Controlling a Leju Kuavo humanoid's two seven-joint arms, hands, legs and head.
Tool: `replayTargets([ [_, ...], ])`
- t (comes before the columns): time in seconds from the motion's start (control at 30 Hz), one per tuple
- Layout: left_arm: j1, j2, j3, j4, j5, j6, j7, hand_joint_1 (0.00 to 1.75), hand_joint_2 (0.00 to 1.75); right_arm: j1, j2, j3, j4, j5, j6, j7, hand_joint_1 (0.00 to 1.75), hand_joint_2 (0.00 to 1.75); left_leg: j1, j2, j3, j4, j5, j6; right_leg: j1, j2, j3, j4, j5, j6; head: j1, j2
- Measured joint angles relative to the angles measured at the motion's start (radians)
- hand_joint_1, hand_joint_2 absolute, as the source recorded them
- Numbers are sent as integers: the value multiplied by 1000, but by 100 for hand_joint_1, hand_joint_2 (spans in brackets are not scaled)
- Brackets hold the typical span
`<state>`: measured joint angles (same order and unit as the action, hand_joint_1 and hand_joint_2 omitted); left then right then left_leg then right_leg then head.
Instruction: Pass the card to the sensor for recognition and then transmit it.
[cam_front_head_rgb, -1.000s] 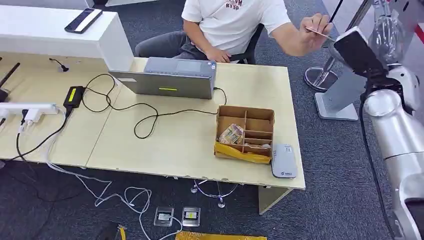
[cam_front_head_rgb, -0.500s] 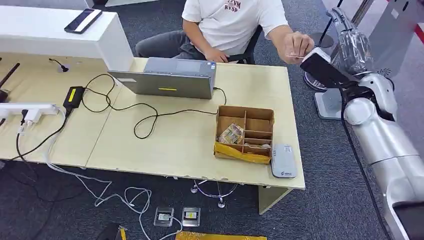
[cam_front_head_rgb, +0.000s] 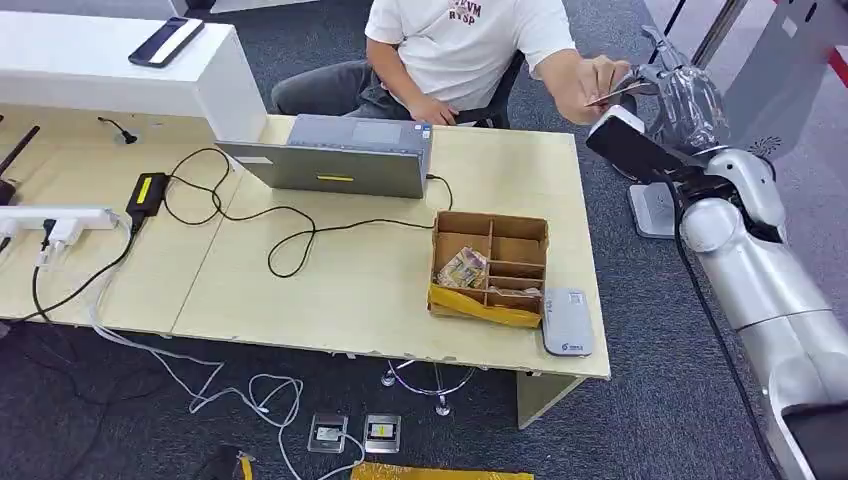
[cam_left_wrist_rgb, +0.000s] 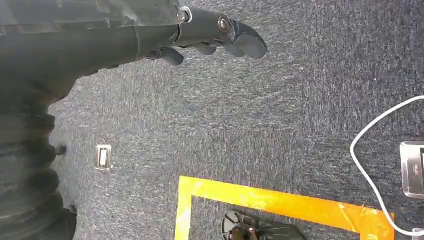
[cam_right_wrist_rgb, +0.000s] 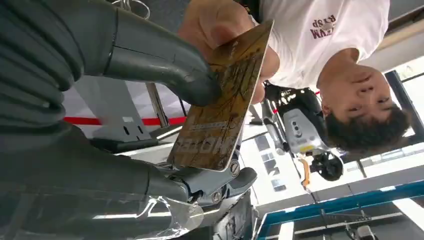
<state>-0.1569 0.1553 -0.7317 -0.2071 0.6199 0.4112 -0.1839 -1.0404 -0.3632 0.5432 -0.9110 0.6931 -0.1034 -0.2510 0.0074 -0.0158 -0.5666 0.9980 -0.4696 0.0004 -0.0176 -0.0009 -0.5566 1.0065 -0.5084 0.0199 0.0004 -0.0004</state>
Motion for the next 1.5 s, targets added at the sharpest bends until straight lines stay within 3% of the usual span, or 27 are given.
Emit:
replayTargets([
  [0.67, 0, -2, -7, 0, 20, 10, 3, 0, 175, 16, 6, -3, 7, -3, -8, 24, 175, 175, 0, 0, 0, 0, 0, 0, 0, 0, -1, 0, 0, 0, 0, 0],
  [1.1, 2, -3, -10, 0, 41, 17, 23, 0, 175, 260, -68, -101, -30, -23, -49, 86, 175, 175, 0, 1, 0, 0, -1, 0, 0, 0, -1, -1, 0, 0, 0, 0],
  [1.5, 1, -3, -14, 0, 41, 16, 23, 0, 175, 433, -83, -208, -109, -2, -55, 123, 175, 175, 1, 1, 0, 0, -1, 0, 1, 1, 0, -1, 0, 0, 0, 0],
])
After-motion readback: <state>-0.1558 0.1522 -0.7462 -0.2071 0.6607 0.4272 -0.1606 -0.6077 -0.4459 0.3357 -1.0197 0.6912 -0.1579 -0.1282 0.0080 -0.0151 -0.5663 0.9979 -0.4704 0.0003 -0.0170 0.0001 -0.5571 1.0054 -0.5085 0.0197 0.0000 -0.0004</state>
